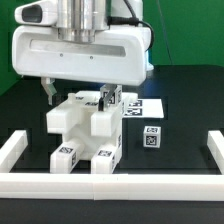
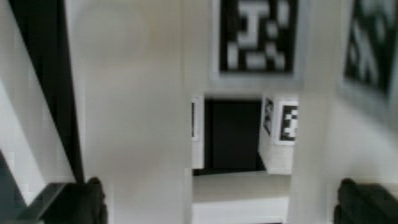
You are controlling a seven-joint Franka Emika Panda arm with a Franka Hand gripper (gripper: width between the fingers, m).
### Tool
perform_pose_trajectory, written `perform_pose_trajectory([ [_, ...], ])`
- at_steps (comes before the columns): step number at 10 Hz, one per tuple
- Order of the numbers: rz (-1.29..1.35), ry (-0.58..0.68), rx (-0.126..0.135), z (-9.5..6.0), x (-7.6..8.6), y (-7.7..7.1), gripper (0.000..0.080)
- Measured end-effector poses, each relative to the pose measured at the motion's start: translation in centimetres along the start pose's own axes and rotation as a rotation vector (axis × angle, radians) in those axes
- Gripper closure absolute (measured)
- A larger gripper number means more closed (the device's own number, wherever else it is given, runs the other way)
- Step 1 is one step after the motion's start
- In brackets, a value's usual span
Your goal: Assemble chair
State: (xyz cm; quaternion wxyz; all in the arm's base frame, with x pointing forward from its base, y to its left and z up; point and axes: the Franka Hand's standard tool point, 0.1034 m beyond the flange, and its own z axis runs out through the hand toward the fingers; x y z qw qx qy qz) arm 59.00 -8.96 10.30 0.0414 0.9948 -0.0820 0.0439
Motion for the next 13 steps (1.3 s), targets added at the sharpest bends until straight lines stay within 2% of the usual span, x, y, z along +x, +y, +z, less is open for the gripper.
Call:
perform_pose_trajectory([
  [3,-0.001,-0.002,0.004,-0.3,0.1,-0.2,0.0151],
  [6,0.007,-0.025,0.044,-2.9,0.0,-1.2,0.0151],
  [7,0.033,-0.025,0.062,-4.1,-0.3,-2.2,0.0151],
  [9,0.119,-0.032,0.081,-5.1,-1.6,-5.1,0.0151],
  [11,0.190,-0.056,0.093,-6.5,-1.5,-7.9,0.0151],
  [13,0.186,-0.053,0.092,-6.5,-1.3,-8.0,0.0151],
])
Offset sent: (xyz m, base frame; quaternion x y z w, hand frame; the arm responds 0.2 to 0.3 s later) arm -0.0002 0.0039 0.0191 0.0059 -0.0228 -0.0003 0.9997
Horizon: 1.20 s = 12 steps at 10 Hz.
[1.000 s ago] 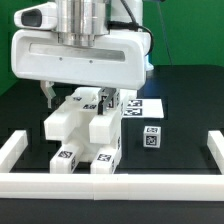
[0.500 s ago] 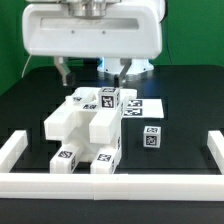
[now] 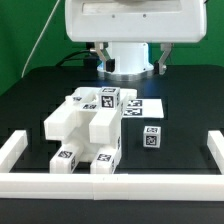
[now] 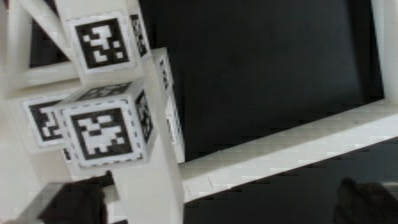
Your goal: Assemble chair
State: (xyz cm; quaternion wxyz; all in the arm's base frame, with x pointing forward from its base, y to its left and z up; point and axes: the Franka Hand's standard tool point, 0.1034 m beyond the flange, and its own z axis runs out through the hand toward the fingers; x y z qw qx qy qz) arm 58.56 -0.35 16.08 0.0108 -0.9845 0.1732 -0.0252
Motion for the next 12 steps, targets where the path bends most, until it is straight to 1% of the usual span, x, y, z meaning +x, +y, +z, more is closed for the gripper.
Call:
perform_pose_trajectory([
  [2,0.000,-0.001,-0.001,0.1,0.0,0.0,0.0151],
  [3,0.044,-0.006,-0.001,0.2,-0.2,0.0,0.0151],
  [4,0.172,-0.023,-0.008,0.6,-0.9,-0.2,0.0151],
  [5,0.283,-0.031,-0.012,0.7,-1.4,-1.1,0.0151],
  [6,0.429,-0.048,-0.011,0.9,-1.9,-2.2,0.0151],
  [7,0.526,-0.055,0.020,0.9,-1.7,-3.0,0.0151],
  [8,0.565,-0.050,0.051,0.9,-1.4,-3.1,0.0151],
  [12,0.556,-0.051,0.048,1.0,-1.4,-3.1,0.0151],
])
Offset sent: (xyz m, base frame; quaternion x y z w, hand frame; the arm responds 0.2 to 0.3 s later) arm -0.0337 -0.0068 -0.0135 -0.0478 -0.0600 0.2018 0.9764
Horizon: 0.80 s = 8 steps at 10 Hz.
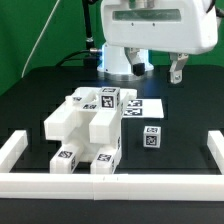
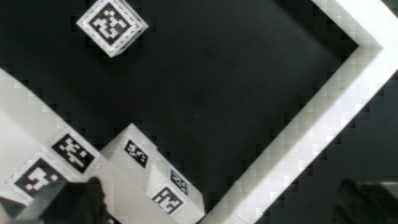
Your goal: Assemble chair
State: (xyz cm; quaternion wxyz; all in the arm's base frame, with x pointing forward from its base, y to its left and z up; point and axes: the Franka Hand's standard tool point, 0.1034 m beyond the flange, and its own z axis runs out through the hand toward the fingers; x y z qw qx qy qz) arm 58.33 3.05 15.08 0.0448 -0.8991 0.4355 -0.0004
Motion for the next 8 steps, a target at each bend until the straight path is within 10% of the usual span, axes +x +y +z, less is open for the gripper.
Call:
perform_pose_trajectory([
  [4,0.325,-0.018,-0.055,3.6,-2.5,2.9,0.0151],
  [8,0.343,0.014,-0.046,5.6,-3.7,2.3,0.0151],
])
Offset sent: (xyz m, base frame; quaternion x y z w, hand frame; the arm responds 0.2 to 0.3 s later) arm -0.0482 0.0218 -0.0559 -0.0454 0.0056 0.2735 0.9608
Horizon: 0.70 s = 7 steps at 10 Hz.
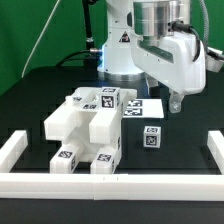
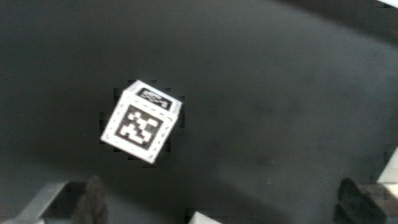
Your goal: Assemble chair
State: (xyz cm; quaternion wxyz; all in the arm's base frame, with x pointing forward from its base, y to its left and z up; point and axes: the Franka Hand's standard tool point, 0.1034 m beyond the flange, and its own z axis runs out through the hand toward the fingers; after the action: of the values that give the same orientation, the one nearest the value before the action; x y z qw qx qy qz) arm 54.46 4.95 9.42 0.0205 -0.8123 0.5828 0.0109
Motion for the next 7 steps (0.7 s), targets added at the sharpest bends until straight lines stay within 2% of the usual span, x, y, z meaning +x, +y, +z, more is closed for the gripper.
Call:
perform_pose_trajectory([
  [3,0.036,-0.002,-0.007,0.3,0.0,0.3,0.0151],
  [4,0.123,-0.007,-0.022,0.9,-0.1,1.2,0.0151],
  [5,0.227,0.001,-0.005,1.3,-0.2,1.5,0.0151],
  [6,0.269,0.017,0.049,1.5,0.2,1.5,0.0151],
  [7,0.281,0.026,0.070,1.6,0.4,1.5,0.0151],
])
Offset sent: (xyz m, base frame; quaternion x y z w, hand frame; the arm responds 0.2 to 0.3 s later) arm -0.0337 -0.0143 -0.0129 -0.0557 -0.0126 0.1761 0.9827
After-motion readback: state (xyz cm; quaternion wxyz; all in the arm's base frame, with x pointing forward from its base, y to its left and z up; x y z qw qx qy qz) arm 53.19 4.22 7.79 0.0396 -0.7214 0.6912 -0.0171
